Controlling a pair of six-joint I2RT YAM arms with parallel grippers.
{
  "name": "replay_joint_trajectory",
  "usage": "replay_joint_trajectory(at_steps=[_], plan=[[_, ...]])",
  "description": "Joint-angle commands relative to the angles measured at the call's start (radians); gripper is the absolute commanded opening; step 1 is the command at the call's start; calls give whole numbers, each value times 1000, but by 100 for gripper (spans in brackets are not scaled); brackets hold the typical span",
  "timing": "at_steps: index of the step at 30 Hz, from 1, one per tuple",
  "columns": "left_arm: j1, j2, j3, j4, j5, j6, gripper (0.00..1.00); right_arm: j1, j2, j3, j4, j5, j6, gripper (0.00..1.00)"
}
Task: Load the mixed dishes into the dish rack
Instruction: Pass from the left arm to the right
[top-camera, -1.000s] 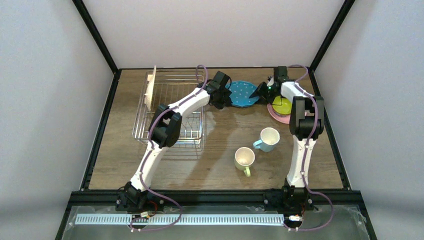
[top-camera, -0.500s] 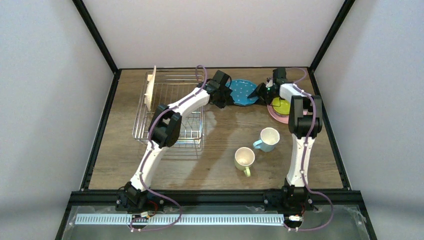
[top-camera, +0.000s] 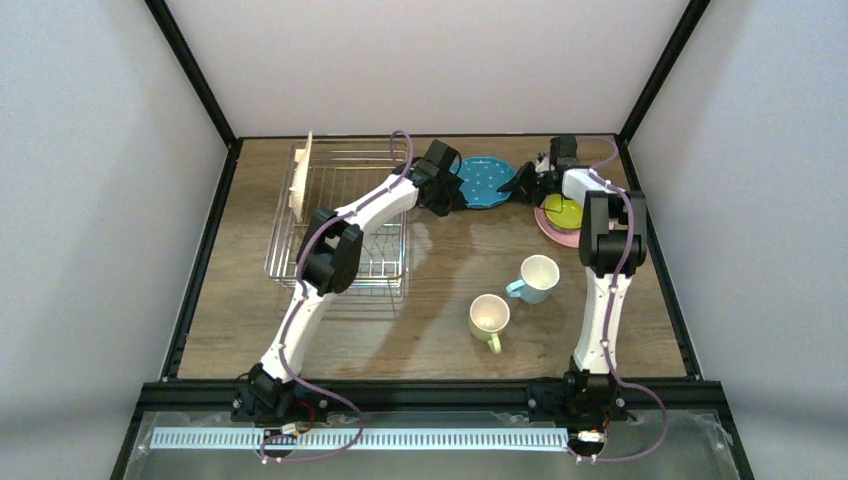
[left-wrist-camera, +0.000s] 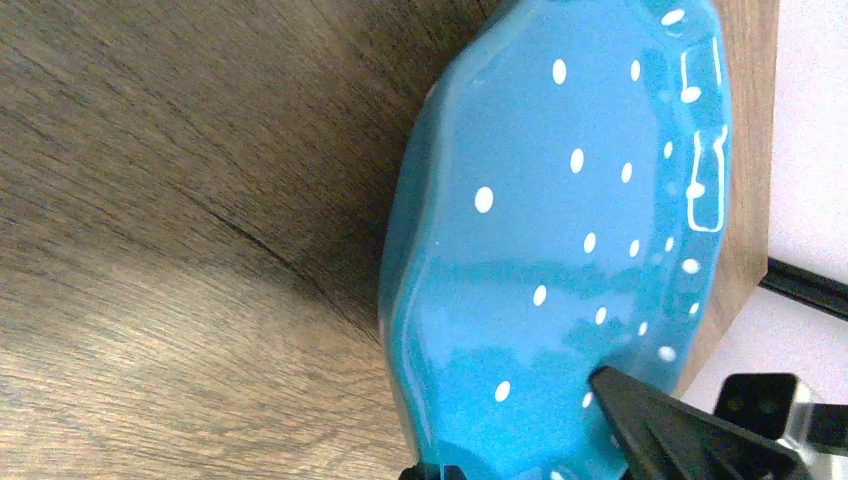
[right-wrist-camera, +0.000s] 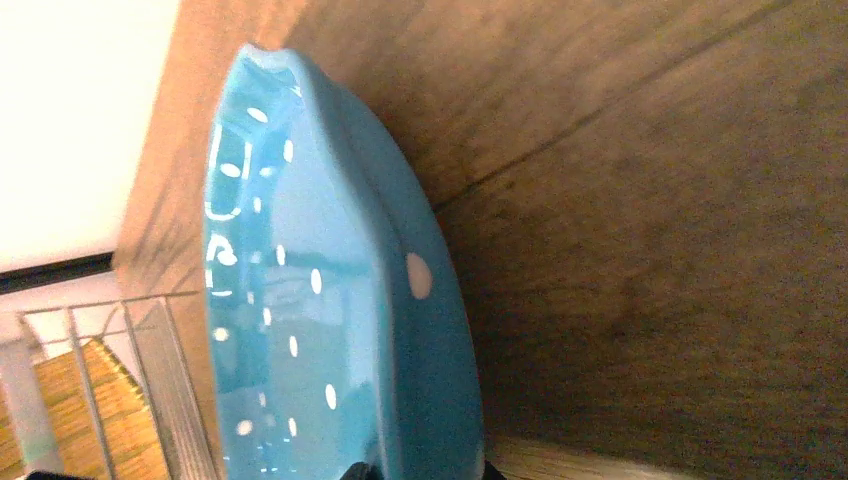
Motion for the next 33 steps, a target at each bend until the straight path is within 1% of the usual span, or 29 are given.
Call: replay_joint_trajectory(at_steps=[1, 4, 7, 11, 15, 17, 20, 27, 28, 31, 33], plan=[[-4, -43, 55, 63, 47, 0, 3, 10, 15, -10, 19, -14, 5, 43], [-6, -38, 55, 63, 51, 4, 3, 10, 14, -9, 21, -17, 7, 28], [-7, -35, 56, 63, 53, 4, 3, 10, 17, -4, 22, -21, 9, 18], [-7, -28, 64, 64, 61, 10, 3, 10, 19, 1, 23, -31, 15, 2], [-6, 0, 126, 23, 61, 31, 3, 10, 16, 7, 25, -35, 16, 1], [-7, 2, 131, 17, 58, 33, 5, 10, 12, 9, 23, -39, 12, 1], [-5, -3, 131, 9, 40, 48, 17, 10, 5, 11, 22, -40, 10, 1], [-1, -8, 129, -11, 32, 73, 36, 10, -13, 18, 24, -51, 19, 1], [-1, -9, 127, -13, 32, 78, 39, -11, -16, 22, 24, -53, 22, 1], [1, -18, 122, -25, 31, 90, 48, -22, -28, 31, 27, -73, 42, 1], [1, -30, 110, -29, 26, 97, 57, -28, -40, 31, 40, -86, 60, 1]])
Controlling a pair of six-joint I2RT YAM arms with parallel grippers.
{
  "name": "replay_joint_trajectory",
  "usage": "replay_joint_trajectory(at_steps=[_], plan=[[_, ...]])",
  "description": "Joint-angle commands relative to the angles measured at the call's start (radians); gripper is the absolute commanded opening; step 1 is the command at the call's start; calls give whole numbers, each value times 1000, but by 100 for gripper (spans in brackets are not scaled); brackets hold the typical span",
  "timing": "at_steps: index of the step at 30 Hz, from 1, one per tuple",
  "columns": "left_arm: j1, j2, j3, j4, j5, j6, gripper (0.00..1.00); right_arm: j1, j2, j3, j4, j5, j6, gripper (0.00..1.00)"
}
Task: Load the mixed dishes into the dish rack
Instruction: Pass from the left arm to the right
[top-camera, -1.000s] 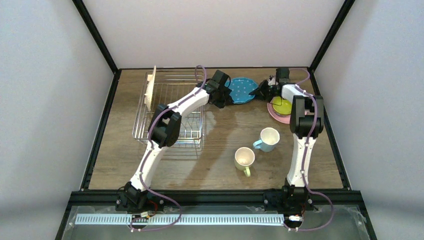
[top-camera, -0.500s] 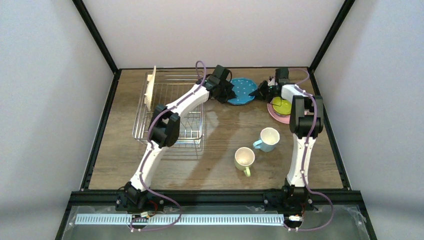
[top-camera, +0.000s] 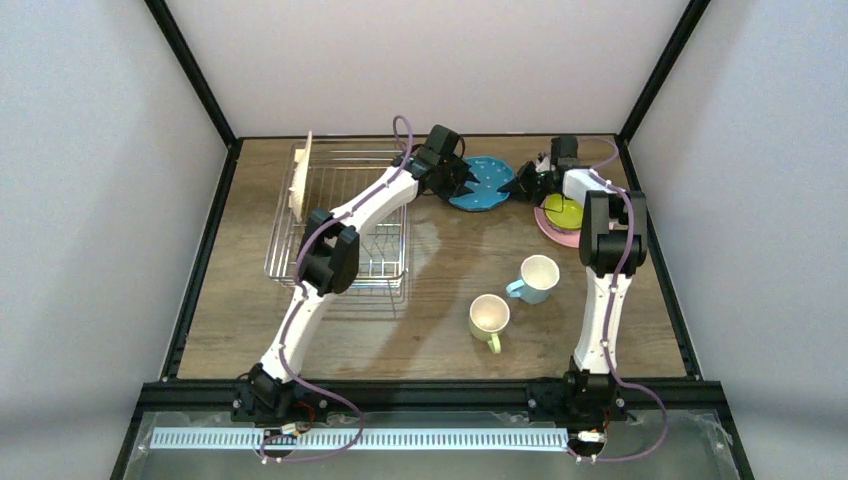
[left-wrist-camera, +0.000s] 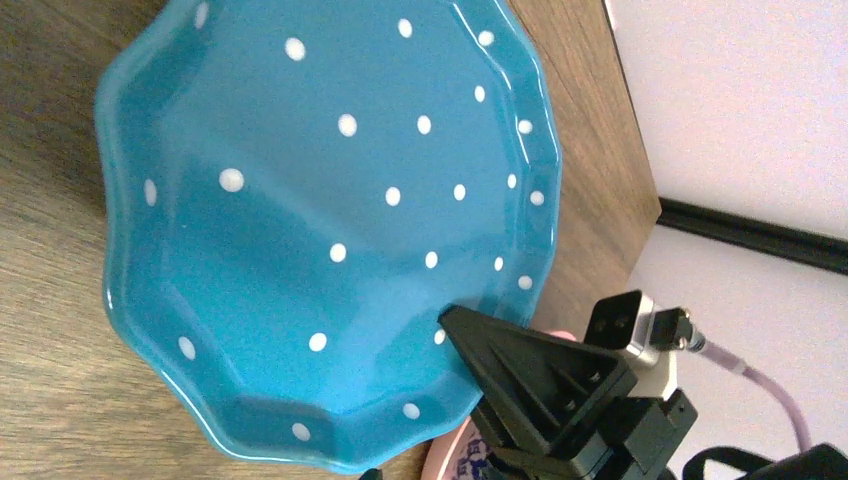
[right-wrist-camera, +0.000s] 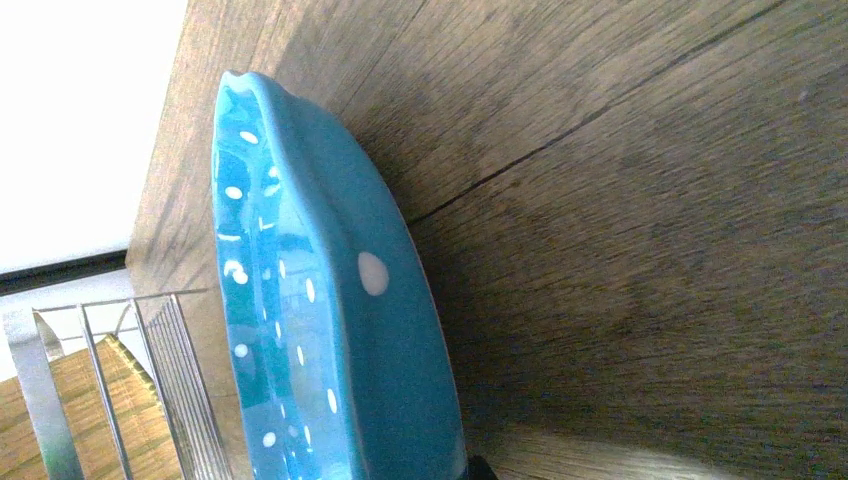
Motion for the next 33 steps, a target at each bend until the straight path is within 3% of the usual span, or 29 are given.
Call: replay_joint_trajectory(at_steps=[1, 3, 14, 16, 22, 33], plan=[[3, -45, -29, -23, -7, 28, 62, -20, -44, 32, 18, -60, 40, 1], [3, -64, -67, -9, -7, 28, 69, -25, -56, 43, 24, -72, 59, 1], [3, -109, -160, 20, 0, 23, 85, -42, -109, 65, 63, -128, 146, 1], [3, -112, -166, 19, -1, 21, 94, -42, -114, 63, 68, -138, 157, 1], [3, -113, -194, 49, -9, 3, 99, -42, -130, 55, 73, -165, 170, 1], [3, -101, -191, 119, -55, -24, 100, -42, -160, 11, 114, -222, 206, 1]])
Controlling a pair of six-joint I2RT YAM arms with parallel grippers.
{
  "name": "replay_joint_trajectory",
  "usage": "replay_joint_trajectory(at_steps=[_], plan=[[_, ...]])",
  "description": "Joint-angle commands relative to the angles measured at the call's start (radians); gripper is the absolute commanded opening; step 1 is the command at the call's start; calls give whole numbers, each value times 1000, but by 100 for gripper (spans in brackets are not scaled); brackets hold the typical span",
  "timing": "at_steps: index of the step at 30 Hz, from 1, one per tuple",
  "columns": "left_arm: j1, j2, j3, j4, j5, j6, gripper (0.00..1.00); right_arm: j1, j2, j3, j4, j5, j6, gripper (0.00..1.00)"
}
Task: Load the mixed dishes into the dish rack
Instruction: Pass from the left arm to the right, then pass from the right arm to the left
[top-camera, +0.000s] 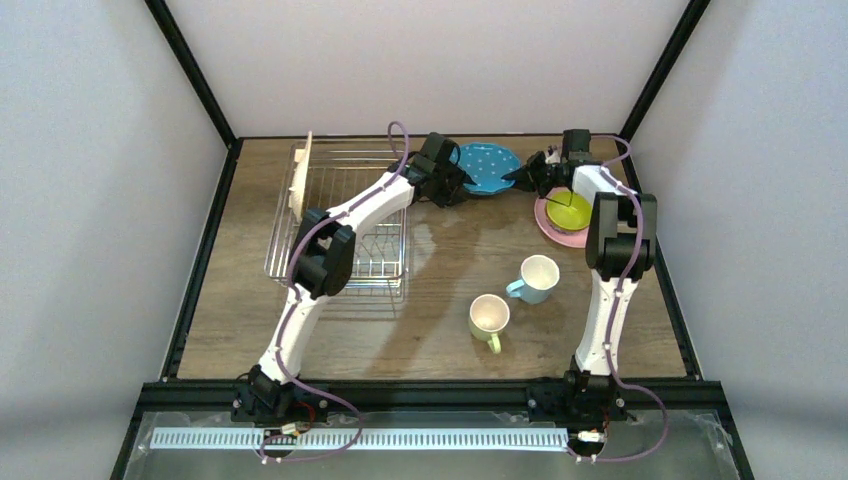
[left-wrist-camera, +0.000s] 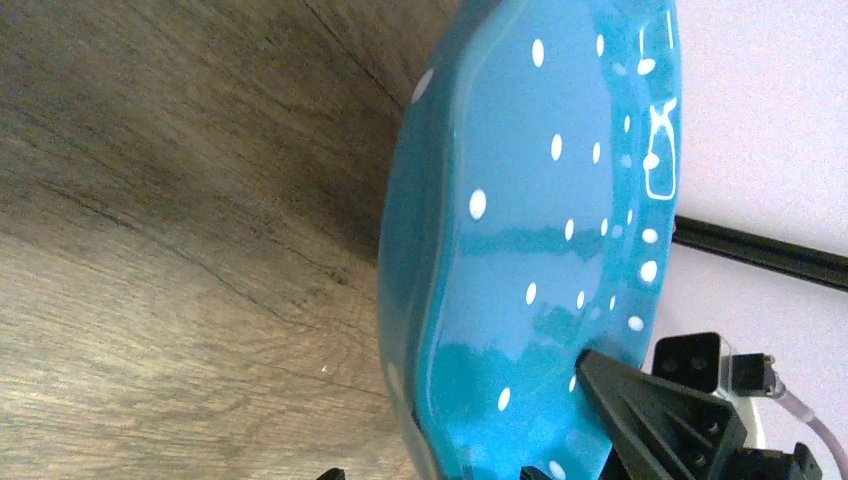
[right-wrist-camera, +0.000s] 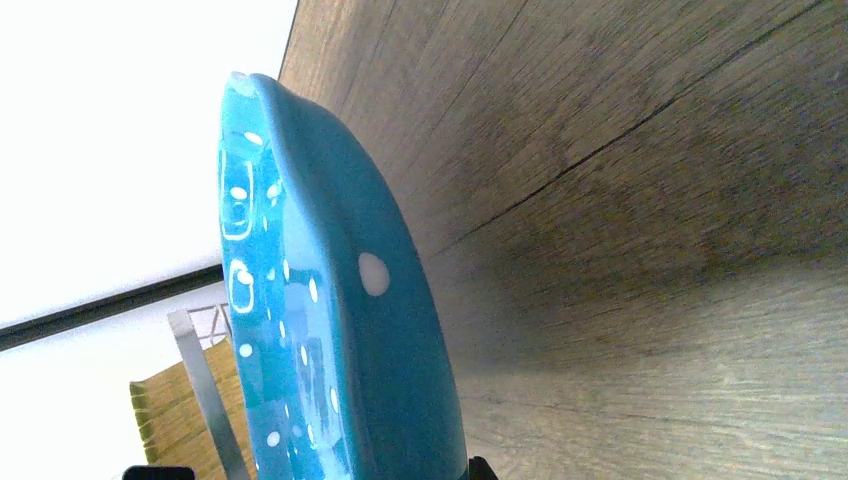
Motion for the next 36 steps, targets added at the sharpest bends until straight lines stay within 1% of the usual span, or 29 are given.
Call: replay_joint_trajectory(at_steps=[1, 6, 11, 17, 20, 23, 31, 33, 36], plan=[[3, -20, -11, 31, -26, -12, 100, -4, -109, 3, 106, -130, 53, 1], [2, -9, -14, 33, -34, -9, 100, -4, -121, -18, 143, -172, 90, 1], [2, -12, -18, 58, -59, -1, 100, -4, -137, -77, 217, -215, 152, 1], [1, -42, -63, 132, -101, -1, 100, -4, -162, -146, 282, -239, 203, 1], [1, -42, -65, 149, -117, 13, 100, -4, -177, -173, 300, -251, 227, 1], [1, -37, -66, 185, -116, 30, 100, 0, -190, -202, 355, -266, 252, 1], [1, -34, -66, 242, -118, 104, 99, 26, -216, -241, 399, -290, 287, 1], [0, -35, -73, 253, -117, 121, 97, 31, -220, -248, 399, -292, 289, 1], [1, -49, -97, 290, -107, 138, 89, 33, -224, -262, 398, -294, 290, 1]])
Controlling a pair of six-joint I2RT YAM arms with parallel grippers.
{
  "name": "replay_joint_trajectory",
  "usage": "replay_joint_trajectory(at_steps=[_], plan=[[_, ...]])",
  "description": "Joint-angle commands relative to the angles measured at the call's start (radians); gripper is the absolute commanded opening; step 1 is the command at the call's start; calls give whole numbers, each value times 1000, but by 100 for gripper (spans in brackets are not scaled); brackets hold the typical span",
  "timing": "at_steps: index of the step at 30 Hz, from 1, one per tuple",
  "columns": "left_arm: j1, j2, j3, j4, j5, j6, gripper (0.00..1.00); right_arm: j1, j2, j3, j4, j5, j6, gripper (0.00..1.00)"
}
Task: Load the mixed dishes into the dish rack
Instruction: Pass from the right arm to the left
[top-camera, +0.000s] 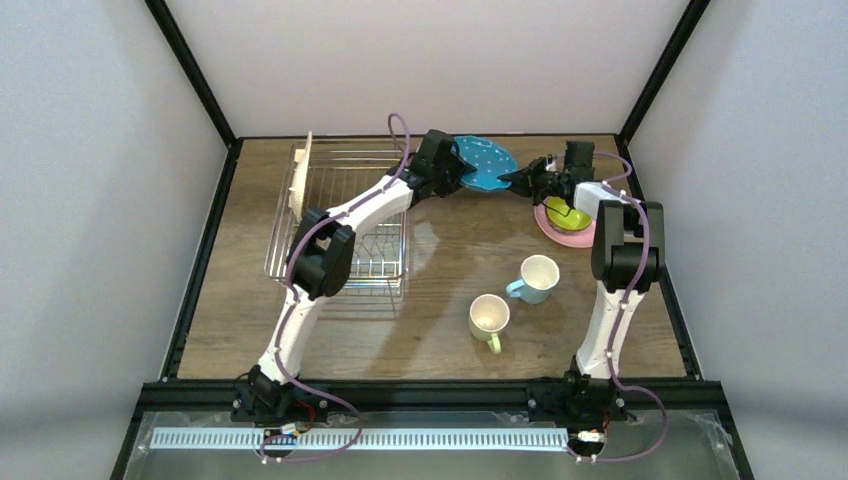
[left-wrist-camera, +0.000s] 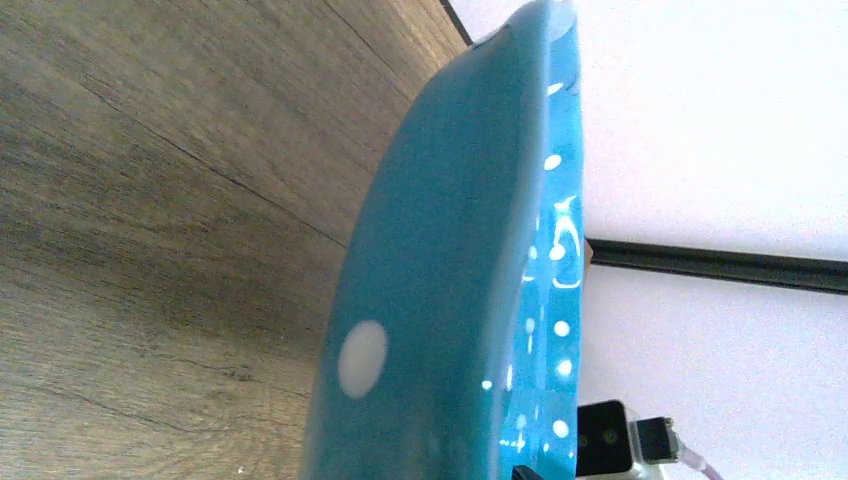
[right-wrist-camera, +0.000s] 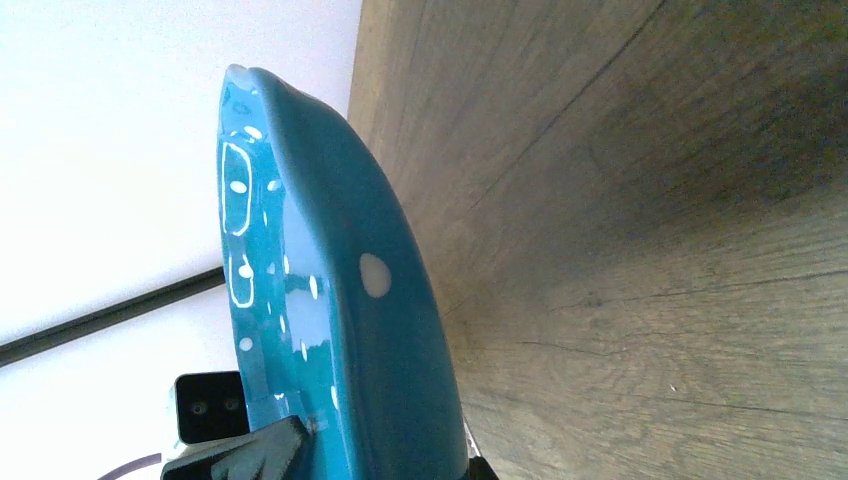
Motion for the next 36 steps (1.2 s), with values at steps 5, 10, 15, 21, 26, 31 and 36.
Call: replay_joint_trajectory(at_steps=[5, 10, 15, 21, 26, 31, 36], plan=[[1, -44, -66, 131, 31, 71, 55, 25, -90, -6, 82, -144, 18, 1], [1, -42, -66, 155, 70, 98, 24, 24, -87, 2, 67, -140, 8, 1], [1, -38, -66, 163, 96, 113, 3, 24, -85, 9, 54, -136, -5, 1], [1, -60, -66, 149, 78, 149, 3, 24, -85, 40, -39, -116, -70, 5], [1, -82, -30, 95, 43, 204, 3, 20, -103, 63, -113, -77, -145, 54], [1, -106, 3, 42, 12, 246, 3, 12, -129, 59, -127, -71, -169, 81], [1, -144, 0, -2, -19, 280, 3, 5, -178, 47, -136, -57, -187, 88]])
